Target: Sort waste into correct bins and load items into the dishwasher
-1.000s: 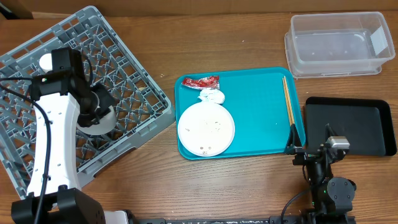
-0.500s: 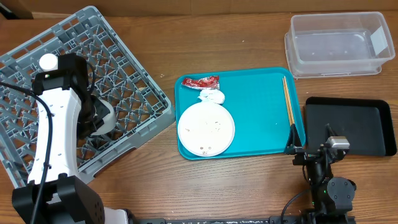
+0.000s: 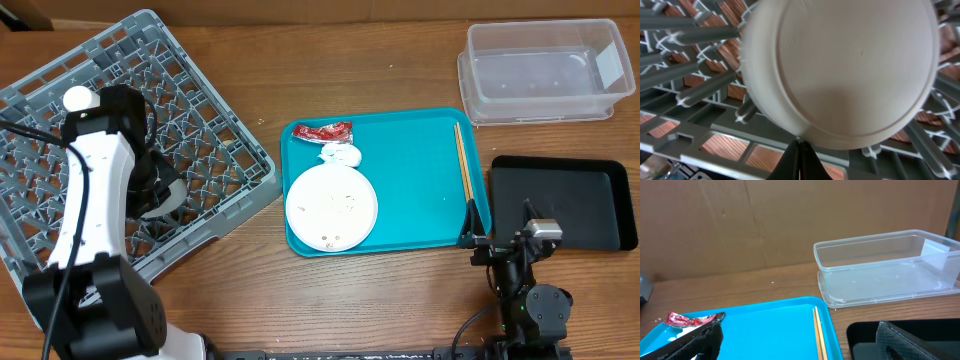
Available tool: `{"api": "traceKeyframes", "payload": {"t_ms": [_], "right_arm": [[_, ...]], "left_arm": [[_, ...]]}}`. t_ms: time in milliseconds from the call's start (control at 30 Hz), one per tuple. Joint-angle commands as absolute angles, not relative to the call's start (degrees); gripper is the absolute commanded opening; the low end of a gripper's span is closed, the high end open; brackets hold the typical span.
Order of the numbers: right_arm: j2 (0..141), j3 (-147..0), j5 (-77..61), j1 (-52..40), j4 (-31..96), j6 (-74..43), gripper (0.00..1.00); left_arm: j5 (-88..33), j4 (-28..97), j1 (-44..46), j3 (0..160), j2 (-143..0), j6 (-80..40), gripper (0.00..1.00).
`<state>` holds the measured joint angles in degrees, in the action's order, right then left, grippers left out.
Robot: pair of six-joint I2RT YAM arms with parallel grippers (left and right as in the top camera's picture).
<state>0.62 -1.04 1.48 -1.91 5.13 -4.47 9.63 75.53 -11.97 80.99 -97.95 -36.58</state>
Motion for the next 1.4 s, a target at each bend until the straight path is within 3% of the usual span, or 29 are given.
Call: {"api": "traceKeyframes", "payload": {"t_ms": [0, 533, 767, 1067, 1367], "right_arm": [[0.2, -0.4, 1.4, -1.8, 4.8, -4.7, 1.0], [0.2, -0.4, 1.4, -1.7, 4.8, -4.7, 1.0], [0.2, -0.4, 1.4, -1.7, 4.8, -4.7, 1.0], [0.2, -0.4, 1.4, -1.8, 4.8, -4.7, 1.0], [0.2, -0.4, 1.4, -1.7, 4.8, -4.7, 1.0]], "left_arm": [[9.6, 74.2, -11.7, 81.5, -100.2, -37.7, 0.04], [11.0, 73.6, -11.6, 81.5, -100.4, -37.7, 0.04], [5.9, 78.1, -11.6, 81.5, -100.2, -37.7, 0.04], [3.4, 79.0, -11.6, 85.8, -91.9, -36.6, 0.04], [9.6, 70.6, -11.6, 87.0, -87.8, -36.4, 0.04]]}}
